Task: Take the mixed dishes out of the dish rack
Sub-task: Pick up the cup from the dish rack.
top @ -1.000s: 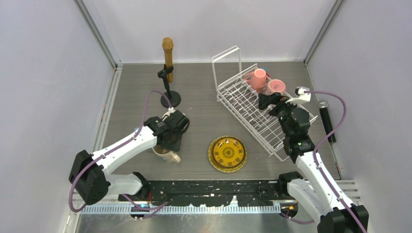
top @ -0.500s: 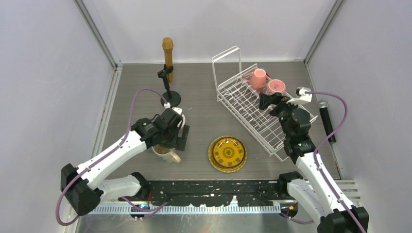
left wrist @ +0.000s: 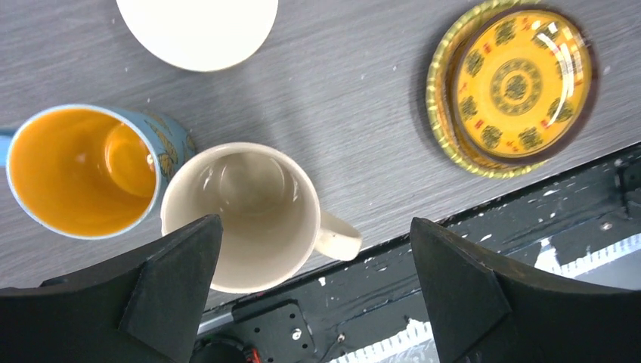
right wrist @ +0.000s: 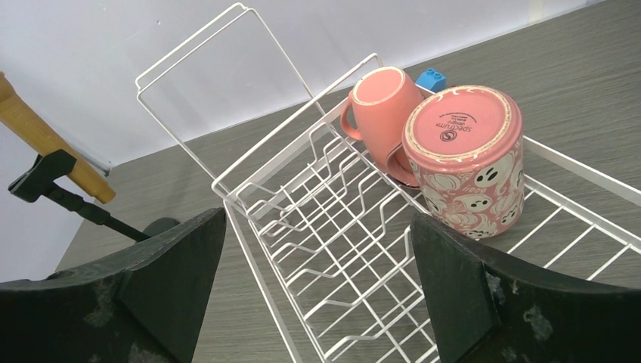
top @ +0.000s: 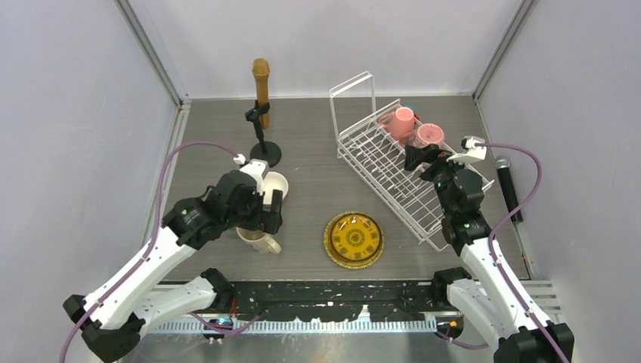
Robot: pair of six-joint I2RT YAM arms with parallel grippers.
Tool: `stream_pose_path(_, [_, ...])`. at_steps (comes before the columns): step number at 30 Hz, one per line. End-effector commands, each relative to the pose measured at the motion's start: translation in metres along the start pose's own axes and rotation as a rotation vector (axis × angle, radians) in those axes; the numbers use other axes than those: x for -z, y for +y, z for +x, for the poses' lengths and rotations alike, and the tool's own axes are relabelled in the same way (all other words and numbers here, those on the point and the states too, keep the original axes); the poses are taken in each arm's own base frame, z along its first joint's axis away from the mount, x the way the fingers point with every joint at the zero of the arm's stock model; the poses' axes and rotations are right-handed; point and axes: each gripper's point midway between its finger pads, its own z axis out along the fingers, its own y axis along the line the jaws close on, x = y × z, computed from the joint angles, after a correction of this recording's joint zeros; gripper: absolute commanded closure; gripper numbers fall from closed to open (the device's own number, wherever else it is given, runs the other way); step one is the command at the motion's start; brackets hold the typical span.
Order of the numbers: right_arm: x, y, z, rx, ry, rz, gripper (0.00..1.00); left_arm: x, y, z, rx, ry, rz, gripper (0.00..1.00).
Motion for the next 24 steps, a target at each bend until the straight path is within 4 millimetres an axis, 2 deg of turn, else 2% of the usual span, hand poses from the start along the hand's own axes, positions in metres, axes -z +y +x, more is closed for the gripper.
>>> stream_pose_path(1, [0.000,-0.005,-0.010,0.006,-0.021,0.040,0.00,0.011,-0.014,-0.037,0.011,-0.170,0.073,0.00])
stream_pose_path(7, [-0.006,-0.019,-0.003,0.028,0.067,0.144,0.00,-0.012,-0.013,-0.082,0.055,-0.326,0.003,0.00])
stream_pose_path(8, [-0.006,-0.028,0.003,0.035,0.094,0.198,0.00,-0.015,-0.017,-0.091,0.055,-0.348,0.008,0.00])
stream_pose_path(9, [-0.007,-0.030,-0.002,0.038,0.100,0.221,0.00,-0.019,-0.022,-0.098,0.049,-0.362,0.022,0.00])
stream_pose_path(10, [-0.005,-0.042,0.007,0.052,0.139,0.285,0.00,-0.022,-0.027,-0.105,0.042,-0.372,0.036,0.00])
stream_pose_path(11, [-0.008,-0.045,0.000,0.058,0.132,0.321,0.00,-0.025,-0.033,-0.113,0.038,-0.390,0.056,0.00])
stream_pose_path(12, [-0.006,-0.049,0.003,0.063,0.154,0.348,0.00,-0.028,-0.038,-0.118,0.029,-0.397,0.073,0.00])
stream_pose_path(13, [-0.009,-0.052,-0.005,0.065,0.140,0.385,0.00,-0.033,-0.043,-0.122,0.024,-0.403,0.087,0.00])
stream_pose_path(16, [-0.011,-0.060,-0.011,0.053,0.147,0.469,0.00,-0.048,-0.056,-0.126,0.011,-0.390,0.129,0.00])
stream_pose_path(18, [-0.021,-0.056,-0.023,0.050,0.140,0.479,0.00,-0.055,-0.061,-0.124,0.004,-0.374,0.150,0.00])
stream_pose_path(19, [-0.027,-0.057,-0.018,0.058,0.166,0.490,0.00,-0.057,-0.063,-0.123,0.002,-0.366,0.156,0.00])
stream_pose_path(20, [-0.030,-0.055,-0.025,0.058,0.167,0.495,0.00,-0.060,-0.063,-0.121,0.000,-0.356,0.156,0.00])
stream_pose_path(21, [-0.037,-0.060,-0.018,0.069,0.197,0.517,0.00,-0.062,-0.063,-0.120,0.000,-0.352,0.156,0.00])
stream_pose_path(22, [-0.041,-0.059,-0.025,0.071,0.197,0.523,0.00,-0.064,-0.064,-0.117,0.000,-0.347,0.161,0.00])
stream_pose_path(23, [-0.049,-0.064,-0.016,0.085,0.229,0.543,0.00,-0.064,-0.065,-0.116,-0.001,-0.346,0.171,0.00])
stream_pose_path(24, [-0.054,-0.066,-0.023,0.082,0.221,0.556,0.00,-0.065,-0.067,-0.115,-0.005,-0.344,0.184,0.00])
